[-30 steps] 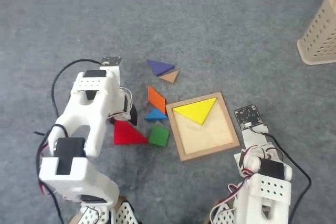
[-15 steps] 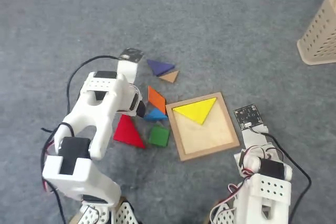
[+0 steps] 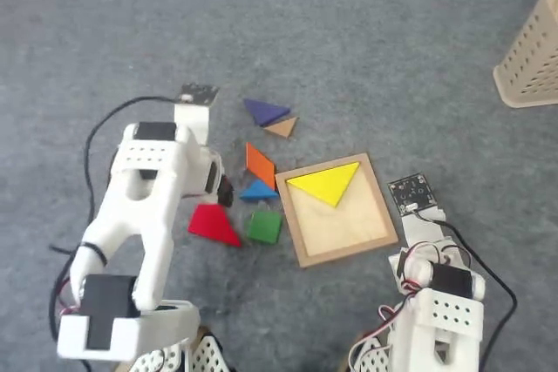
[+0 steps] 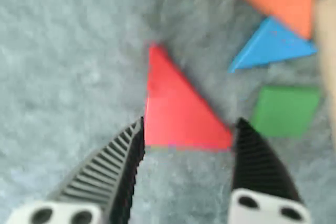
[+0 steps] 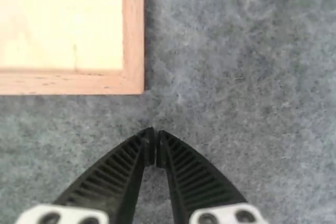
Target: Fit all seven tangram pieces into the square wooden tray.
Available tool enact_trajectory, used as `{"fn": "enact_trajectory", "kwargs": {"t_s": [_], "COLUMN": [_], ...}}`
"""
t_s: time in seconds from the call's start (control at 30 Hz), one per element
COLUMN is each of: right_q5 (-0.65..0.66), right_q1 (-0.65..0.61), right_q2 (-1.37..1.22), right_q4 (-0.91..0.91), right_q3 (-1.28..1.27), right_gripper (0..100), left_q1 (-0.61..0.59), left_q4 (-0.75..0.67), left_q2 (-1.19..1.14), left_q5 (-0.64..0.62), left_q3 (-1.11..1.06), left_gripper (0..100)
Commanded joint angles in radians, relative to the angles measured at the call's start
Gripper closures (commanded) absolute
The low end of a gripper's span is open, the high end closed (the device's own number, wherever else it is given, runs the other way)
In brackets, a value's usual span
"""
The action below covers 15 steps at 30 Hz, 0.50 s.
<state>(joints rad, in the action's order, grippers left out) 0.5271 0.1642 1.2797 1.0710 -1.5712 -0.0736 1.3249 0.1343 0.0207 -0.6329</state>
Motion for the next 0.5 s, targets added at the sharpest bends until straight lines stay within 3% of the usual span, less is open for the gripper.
{"fn": "enact_trajectory", "kwargs": {"t_s": [0.0, 0.47], "right_q5": [0.014, 0.014], "right_q1": [-0.01, -0.01], "right_q2": [0.019, 0.019], "right_q4": [-0.021, -0.021], "right_q3": [0.006, 0.006], "right_gripper": [98.3, 98.3], "left_q1": [-0.017, -0.017], "left_q4": [-0.015, -0.057], "left_q2": [0.055, 0.054], "left_q5": [-0.023, -0.026], "left_q3": [-0.081, -0.186], "left_gripper": [69, 69]}}
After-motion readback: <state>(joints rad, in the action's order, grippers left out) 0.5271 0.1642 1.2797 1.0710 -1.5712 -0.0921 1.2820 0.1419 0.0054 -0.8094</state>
